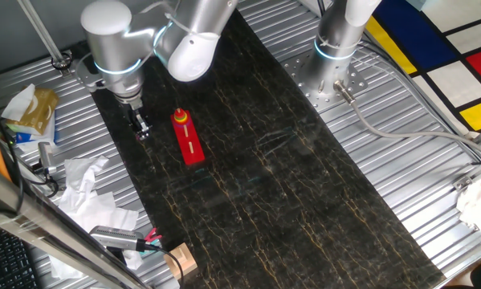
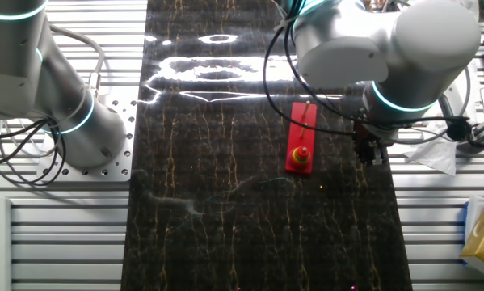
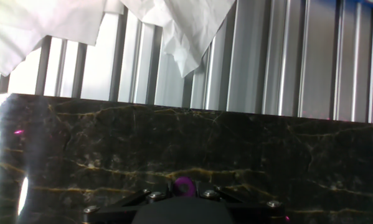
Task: Take out one Hanoi block and throw it aside
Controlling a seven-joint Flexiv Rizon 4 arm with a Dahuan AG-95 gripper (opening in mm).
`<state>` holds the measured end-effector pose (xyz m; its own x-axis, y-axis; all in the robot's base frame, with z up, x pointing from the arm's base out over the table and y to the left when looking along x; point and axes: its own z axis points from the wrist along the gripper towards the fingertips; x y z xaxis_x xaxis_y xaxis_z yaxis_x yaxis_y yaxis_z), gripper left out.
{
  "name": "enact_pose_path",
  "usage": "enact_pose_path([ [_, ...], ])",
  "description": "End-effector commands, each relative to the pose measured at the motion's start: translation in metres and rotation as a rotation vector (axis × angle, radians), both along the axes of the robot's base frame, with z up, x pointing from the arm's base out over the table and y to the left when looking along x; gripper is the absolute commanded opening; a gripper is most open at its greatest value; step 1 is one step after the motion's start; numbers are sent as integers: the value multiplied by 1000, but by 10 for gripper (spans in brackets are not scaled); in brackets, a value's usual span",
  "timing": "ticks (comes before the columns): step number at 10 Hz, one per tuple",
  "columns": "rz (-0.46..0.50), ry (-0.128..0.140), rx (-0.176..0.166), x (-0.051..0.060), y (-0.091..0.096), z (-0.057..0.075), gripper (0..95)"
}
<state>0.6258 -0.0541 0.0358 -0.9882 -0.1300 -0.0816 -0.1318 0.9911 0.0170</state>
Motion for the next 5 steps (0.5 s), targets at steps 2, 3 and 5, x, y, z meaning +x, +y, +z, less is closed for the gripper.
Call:
enact_pose_path([
  [2,-2,-1,10,0,-1,-3,0],
  [3,-5,-1,13,0,-1,-4,0],
  [5,-4,0,14,1,-2,-8,0],
])
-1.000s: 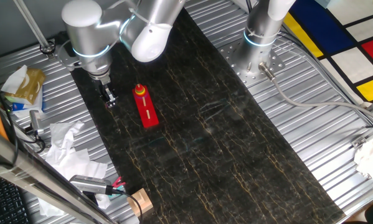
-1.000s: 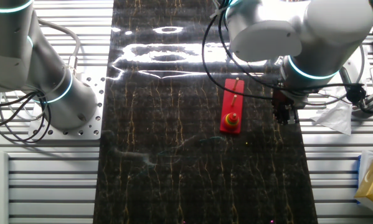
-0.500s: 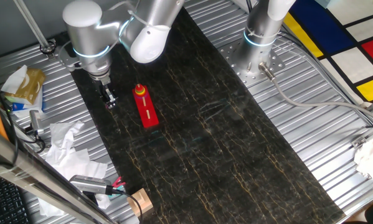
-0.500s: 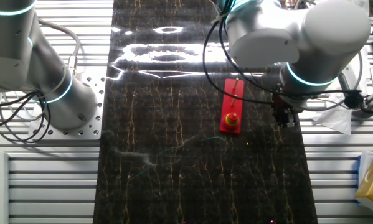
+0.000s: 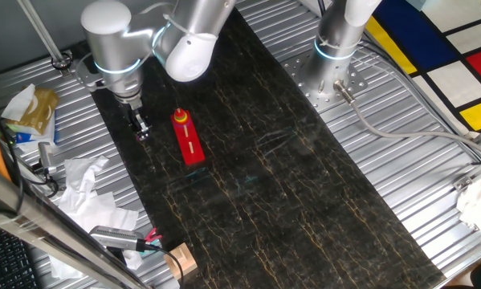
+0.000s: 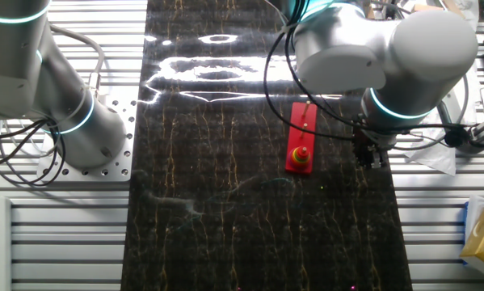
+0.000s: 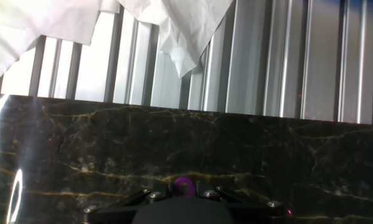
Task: Take out one Hanoi block and throw it aside
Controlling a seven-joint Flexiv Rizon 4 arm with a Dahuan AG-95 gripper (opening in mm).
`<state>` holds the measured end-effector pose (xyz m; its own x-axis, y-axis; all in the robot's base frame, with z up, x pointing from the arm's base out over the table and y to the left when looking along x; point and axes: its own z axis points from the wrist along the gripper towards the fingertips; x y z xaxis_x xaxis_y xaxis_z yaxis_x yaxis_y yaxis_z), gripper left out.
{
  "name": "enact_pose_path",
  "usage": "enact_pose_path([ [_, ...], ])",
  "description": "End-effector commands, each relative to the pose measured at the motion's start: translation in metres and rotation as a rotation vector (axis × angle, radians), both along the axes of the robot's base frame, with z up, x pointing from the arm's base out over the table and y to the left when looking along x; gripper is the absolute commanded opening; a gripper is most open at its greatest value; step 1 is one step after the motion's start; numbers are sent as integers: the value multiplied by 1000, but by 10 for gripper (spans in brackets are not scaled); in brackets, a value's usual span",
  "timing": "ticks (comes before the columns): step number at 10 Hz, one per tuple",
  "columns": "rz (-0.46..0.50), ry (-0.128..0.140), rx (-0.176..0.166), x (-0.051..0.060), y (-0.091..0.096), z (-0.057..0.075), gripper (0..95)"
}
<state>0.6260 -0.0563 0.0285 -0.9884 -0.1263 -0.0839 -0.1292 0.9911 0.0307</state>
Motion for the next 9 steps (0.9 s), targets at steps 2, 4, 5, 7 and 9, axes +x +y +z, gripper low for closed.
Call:
enact_pose_path([
  [2,1,0,0,1,0,-4,0],
  [4,6,0,0,1,-1,-6,0],
  [5,7,0,1,1,-1,-8,0],
  [7,8,-1,2,2,-2,-10,0],
  [9,-1,0,3,2,-2,-11,0],
])
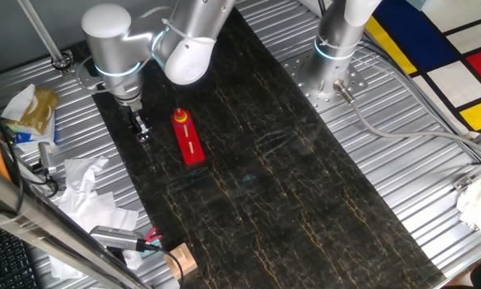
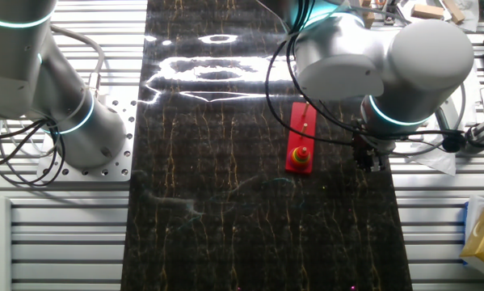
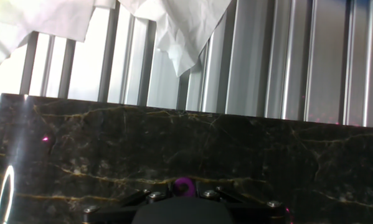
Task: Take out one Hanoi block and throw it aside
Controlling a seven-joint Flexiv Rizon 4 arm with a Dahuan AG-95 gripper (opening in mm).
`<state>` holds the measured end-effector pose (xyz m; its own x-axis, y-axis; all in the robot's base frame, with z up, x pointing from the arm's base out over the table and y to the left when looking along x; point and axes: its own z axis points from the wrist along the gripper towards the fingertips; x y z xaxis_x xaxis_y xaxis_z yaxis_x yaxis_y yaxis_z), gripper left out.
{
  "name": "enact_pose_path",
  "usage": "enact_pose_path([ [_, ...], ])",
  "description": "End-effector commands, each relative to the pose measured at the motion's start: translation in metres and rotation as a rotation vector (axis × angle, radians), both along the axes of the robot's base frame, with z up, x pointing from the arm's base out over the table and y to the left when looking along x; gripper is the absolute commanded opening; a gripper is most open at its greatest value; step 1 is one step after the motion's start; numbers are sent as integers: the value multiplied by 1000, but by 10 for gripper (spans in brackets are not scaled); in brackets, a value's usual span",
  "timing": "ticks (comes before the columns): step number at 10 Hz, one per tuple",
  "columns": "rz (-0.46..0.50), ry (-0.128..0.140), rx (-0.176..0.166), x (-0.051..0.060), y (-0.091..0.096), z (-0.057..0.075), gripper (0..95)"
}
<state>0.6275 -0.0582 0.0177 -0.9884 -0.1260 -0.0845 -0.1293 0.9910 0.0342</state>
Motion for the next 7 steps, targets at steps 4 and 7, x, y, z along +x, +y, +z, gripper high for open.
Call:
enact_pose_path([
  [4,-3,-4,1,0,0,-3,0],
  [7,7,-5,20,1,-1,-5,190],
])
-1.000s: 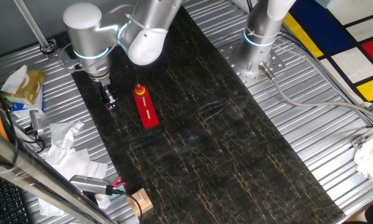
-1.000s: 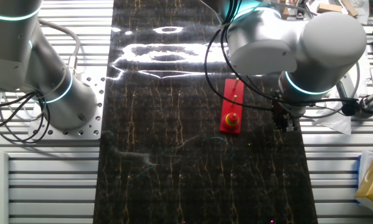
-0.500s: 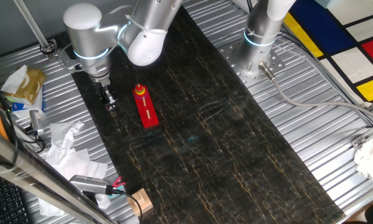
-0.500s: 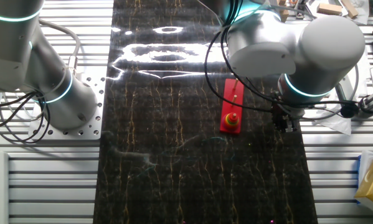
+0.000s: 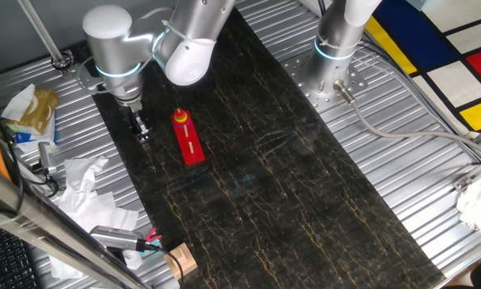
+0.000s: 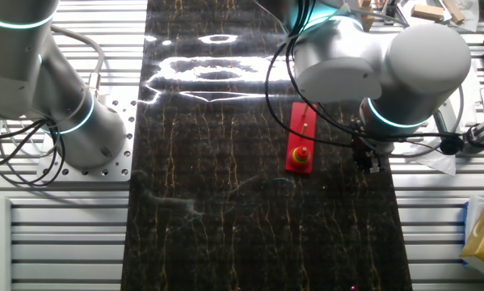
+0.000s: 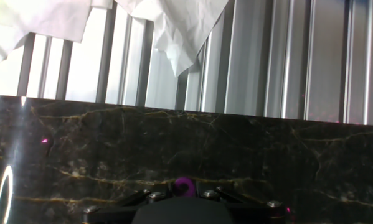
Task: Take out one Hanoi block and throw it aside
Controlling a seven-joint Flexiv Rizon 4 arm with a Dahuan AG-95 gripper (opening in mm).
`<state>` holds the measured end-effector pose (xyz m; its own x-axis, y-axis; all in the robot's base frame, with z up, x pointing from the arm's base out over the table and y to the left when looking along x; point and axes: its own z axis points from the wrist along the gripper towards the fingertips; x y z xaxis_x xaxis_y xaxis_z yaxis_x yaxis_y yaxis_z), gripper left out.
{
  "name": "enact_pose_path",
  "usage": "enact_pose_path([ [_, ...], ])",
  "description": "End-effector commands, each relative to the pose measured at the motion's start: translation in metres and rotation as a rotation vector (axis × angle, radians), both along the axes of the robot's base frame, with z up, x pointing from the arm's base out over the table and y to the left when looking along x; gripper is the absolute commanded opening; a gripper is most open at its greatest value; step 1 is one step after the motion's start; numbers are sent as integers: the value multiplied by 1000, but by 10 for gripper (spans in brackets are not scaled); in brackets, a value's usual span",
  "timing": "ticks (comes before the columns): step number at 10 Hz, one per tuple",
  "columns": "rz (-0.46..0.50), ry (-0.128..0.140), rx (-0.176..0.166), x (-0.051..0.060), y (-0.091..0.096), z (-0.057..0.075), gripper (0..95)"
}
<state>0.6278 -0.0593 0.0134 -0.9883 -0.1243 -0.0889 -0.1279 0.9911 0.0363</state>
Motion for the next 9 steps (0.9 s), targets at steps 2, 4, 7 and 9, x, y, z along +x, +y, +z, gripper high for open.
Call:
enact_pose_path([
  [2,8,-1,23,0,1,-1,380],
  [4,16,-4,24,1,1,0,380],
  [7,59,11,-67,-2,5,22,380],
  [9,77,15,-93,-3,7,33,190],
])
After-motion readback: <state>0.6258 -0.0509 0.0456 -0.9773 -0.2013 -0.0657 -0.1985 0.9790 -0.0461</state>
